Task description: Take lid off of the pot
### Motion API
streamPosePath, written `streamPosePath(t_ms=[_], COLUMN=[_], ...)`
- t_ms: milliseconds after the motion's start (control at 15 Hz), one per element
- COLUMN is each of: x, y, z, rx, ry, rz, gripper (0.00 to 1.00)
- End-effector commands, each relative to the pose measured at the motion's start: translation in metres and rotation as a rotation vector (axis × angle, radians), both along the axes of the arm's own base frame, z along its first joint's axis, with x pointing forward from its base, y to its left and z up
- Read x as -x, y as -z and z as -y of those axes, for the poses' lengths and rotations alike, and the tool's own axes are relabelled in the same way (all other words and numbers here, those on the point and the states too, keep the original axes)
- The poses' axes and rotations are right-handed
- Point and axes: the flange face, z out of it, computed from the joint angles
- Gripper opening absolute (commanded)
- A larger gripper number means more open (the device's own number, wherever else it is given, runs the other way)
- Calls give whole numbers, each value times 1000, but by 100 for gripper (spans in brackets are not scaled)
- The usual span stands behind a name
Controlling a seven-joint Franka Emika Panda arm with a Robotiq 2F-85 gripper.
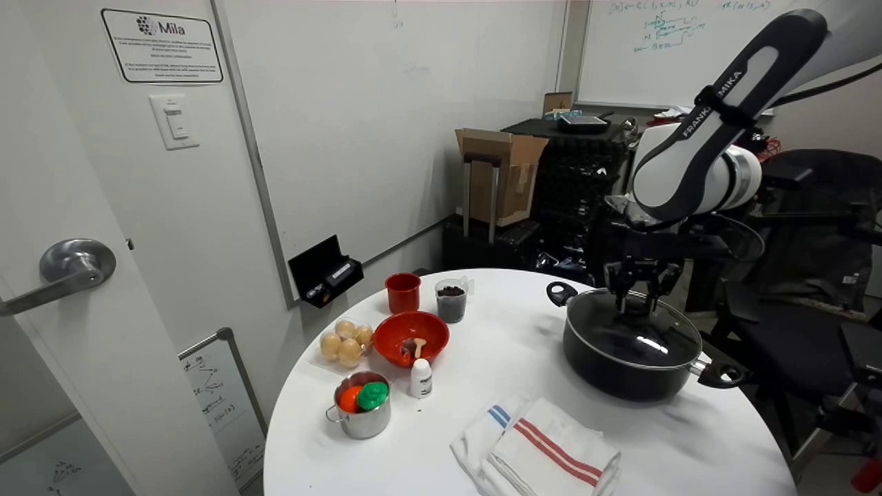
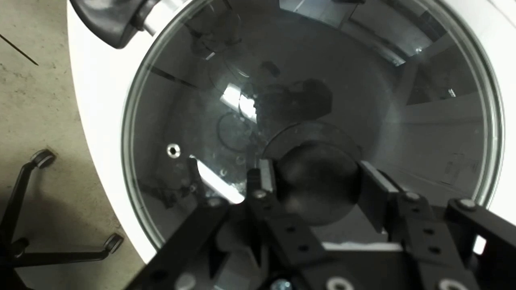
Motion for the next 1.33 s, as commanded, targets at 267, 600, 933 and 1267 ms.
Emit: streamPosePath(t_ms=[267, 600, 933, 1267], x=[25, 22, 0, -30], y=[-35, -49, -65, -73], z=[-19, -40, -75, -128], rx=[73, 85, 90, 104], ry=[-2, -54, -168, -360], rz=[125, 155, 169, 154], gripper=[26, 26, 26, 26])
